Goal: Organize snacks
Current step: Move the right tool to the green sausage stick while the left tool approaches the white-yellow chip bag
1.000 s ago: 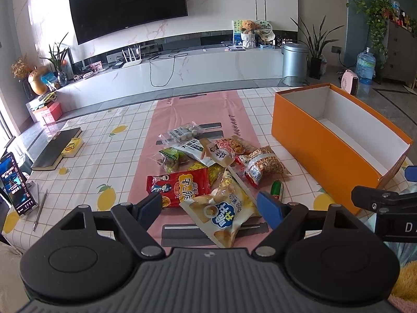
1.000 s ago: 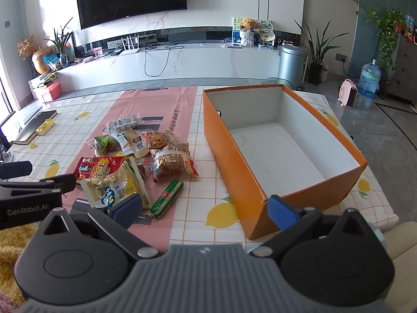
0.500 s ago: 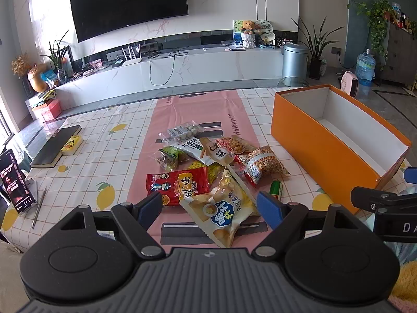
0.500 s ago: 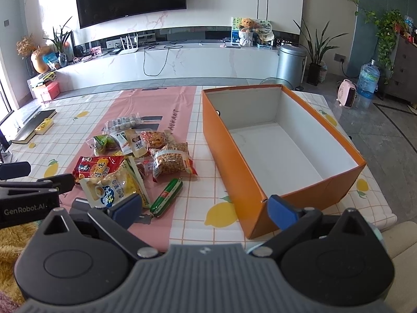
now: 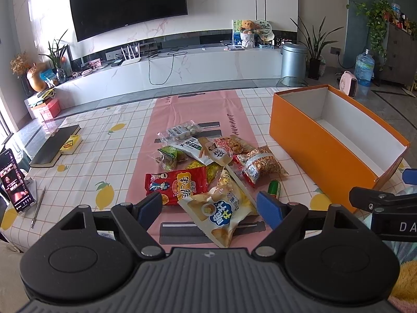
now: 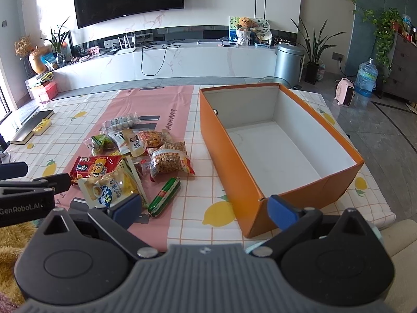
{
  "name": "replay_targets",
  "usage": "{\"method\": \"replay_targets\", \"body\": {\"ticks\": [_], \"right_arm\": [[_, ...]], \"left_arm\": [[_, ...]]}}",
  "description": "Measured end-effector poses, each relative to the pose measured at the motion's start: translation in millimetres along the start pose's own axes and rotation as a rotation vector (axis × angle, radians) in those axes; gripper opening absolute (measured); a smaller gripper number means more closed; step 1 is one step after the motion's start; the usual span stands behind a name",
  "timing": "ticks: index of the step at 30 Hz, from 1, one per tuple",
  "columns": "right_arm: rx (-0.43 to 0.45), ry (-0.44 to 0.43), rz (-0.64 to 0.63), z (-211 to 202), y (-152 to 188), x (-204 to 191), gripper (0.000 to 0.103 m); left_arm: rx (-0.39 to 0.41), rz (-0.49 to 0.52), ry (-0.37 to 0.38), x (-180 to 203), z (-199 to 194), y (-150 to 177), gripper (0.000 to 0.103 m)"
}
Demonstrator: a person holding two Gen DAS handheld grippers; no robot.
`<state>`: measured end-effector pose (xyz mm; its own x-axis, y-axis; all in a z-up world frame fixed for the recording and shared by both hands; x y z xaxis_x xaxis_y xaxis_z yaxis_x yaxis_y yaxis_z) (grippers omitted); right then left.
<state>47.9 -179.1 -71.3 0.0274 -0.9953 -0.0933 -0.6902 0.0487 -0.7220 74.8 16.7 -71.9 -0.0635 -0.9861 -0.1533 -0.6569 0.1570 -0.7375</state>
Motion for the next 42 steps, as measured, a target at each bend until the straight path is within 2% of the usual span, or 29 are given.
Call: {"method": "replay_targets", "body": {"ticks": [15, 28, 29, 31, 33, 35, 39, 42], "right_arm": [[-0.003, 0.000, 0.000, 0.3, 0.2, 0.4, 0.099], [-0.008, -0.020, -0.007, 9.6, 0.9, -9.7, 0.098], [-0.008, -0.027, -0.009, 12.3, 1.1, -12.0, 0.097], [-0.010, -0.041, -0.008, 16.9, 1.3, -15.9, 0.087], [-0.020, -0.053, -0.007, 24.6, 2.1, -20.3, 0.085], [-0.038, -0.069, 0.000, 33.4, 3.1, -24.6, 0.079], [-0.114, -0.104, 0.051, 58.4, 8.9, -31.2, 0.070], [-0.159, -0.122, 0.074, 77.3, 13.1, -36.0, 0.065]], "left_arm": [[-0.007, -0.004, 0.009, 6.7, -3.0, 4.4, 0.096], [-0.047, -0.015, 0.050, -2.5, 4.6, 3.5, 0.096], [-0.049, -0.008, 0.058, -2.6, 5.2, 3.4, 0.093], [-0.060, -0.003, 0.088, -6.6, 9.0, 2.3, 0.088], [-0.110, -0.031, 0.112, -13.6, 15.6, 4.8, 0.085], [-0.172, -0.068, 0.158, -19.0, 23.5, 9.4, 0.076], [-0.210, -0.113, 0.188, -29.7, 38.0, 14.2, 0.074], [-0.224, -0.097, 0.218, -28.1, 47.8, 13.9, 0.074]]}}
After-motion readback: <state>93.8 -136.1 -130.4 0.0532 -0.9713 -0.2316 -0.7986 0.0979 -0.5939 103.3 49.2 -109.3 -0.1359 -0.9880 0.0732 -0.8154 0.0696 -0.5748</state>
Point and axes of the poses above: each gripper's, at about its wrist camera, not at the fingertips, and z roughly the way its jaws point, x to its right, y to its underside, the point moved 10 cm from there along z, roughly the way its jaws point, and after that the axes turned 5 degrees about -y, right-handed, at the moved point
